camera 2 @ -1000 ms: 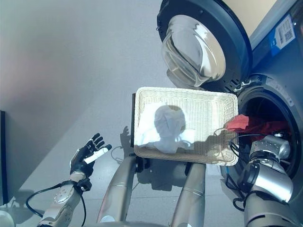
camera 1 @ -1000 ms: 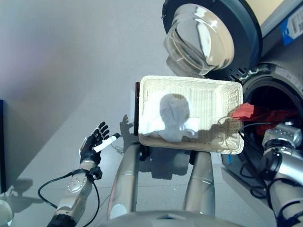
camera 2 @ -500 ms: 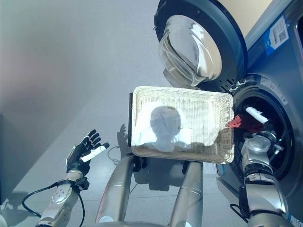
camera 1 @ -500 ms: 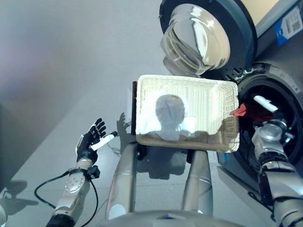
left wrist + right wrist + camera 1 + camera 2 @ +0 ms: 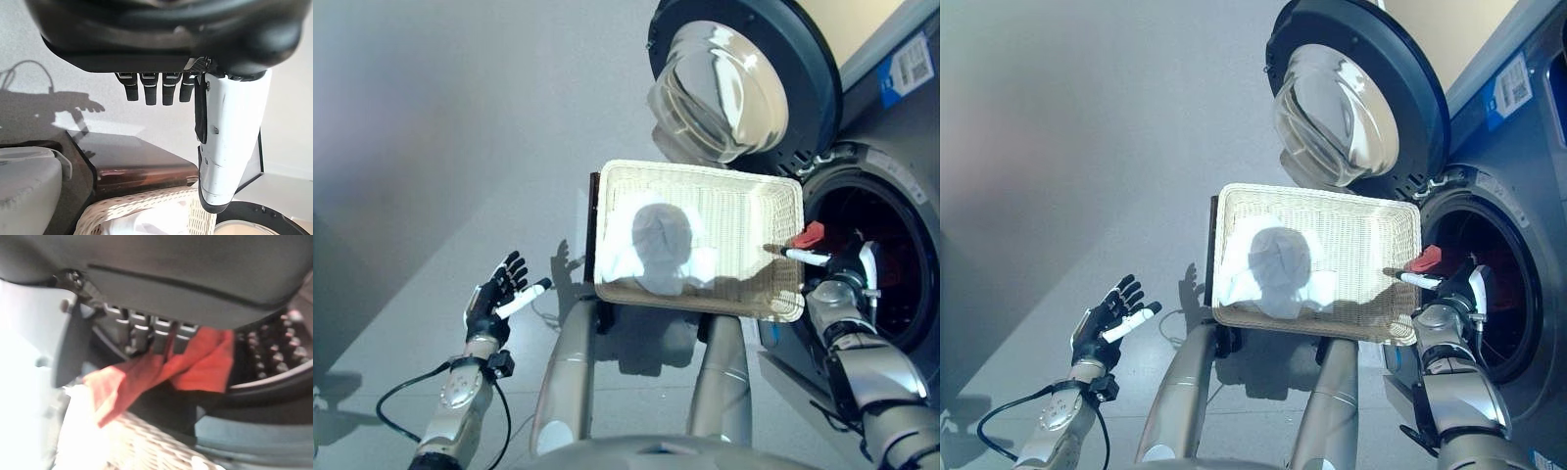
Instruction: Pick up the clothes and place them into the washing machine
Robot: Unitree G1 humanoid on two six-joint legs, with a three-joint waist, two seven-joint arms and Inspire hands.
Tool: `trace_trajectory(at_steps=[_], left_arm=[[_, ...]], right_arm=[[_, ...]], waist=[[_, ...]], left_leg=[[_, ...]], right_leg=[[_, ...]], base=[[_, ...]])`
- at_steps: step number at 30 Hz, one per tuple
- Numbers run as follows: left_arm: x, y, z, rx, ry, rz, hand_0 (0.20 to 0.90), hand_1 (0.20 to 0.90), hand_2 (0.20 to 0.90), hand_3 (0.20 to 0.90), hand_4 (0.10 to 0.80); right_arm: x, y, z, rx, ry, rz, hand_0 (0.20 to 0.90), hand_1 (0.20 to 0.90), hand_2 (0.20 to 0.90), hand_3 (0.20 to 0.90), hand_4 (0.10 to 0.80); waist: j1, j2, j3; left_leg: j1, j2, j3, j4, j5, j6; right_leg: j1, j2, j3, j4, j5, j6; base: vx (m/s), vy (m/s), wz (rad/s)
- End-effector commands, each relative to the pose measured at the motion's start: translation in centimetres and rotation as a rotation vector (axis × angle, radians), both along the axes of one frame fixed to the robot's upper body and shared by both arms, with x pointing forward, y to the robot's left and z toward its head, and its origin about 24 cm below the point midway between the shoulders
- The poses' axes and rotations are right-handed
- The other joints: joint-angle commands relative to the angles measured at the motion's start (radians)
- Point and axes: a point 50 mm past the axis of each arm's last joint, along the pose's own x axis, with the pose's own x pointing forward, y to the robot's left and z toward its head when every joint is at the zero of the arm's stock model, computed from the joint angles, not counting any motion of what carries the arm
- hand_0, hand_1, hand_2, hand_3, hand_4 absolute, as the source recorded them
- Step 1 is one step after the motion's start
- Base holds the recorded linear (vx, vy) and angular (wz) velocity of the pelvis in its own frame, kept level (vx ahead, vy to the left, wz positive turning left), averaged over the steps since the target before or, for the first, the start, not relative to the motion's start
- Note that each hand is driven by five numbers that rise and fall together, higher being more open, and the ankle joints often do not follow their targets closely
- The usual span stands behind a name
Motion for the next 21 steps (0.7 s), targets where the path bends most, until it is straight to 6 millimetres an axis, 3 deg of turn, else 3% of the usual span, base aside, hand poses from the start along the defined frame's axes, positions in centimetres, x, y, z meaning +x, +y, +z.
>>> trace_trajectory(at_steps=[1, 12, 21], left_arm=[[-0.2, 2.1, 2.8, 0.099, -0.135, -0.015, 0.9, 0.9, 0.9, 0.9, 0.8], [0.2, 1.4, 3.3, 0.099, -0.141, -0.059, 0.9, 0.9, 0.9, 0.9, 0.8], [0.4, 1.1, 3.3, 0.108, -0.135, -0.069, 0.9, 0.9, 0.9, 0.9, 0.8]], right_arm=[[-1.5, -4.5, 3.4, -0.233, 0.083, -0.063, 0.9, 0.9, 0.9, 0.9, 0.8], [-2.5, -6.8, 5.4, -0.516, 0.363, -0.045, 0.9, 0.9, 0.9, 0.9, 0.8], [-3.8, -8.2, 5.9, -0.62, 0.526, -0.041, 0.9, 0.9, 0.9, 0.9, 0.8]], waist=[[0.029, 0.015, -0.058], [0.06, 0.059, -0.029], [0.056, 0.073, -0.029]], left_leg=[[0.021, 0.027, -0.055, -0.102, 0.046, -0.084], [0.035, 0.01, -0.07, -0.213, 0.111, -0.095], [0.041, 0.003, -0.079, -0.236, 0.121, -0.097]], right_leg=[[-0.018, -0.002, -0.013, -0.04, 0.052, -0.035], [0.007, -0.005, -0.031, -0.11, 0.078, -0.028], [0.001, -0.007, -0.029, -0.1, 0.071, -0.03]], base=[[0.0, 0.0, 0.0], [0.004, -0.025, 0.1], [0.025, -0.023, 0.05]])
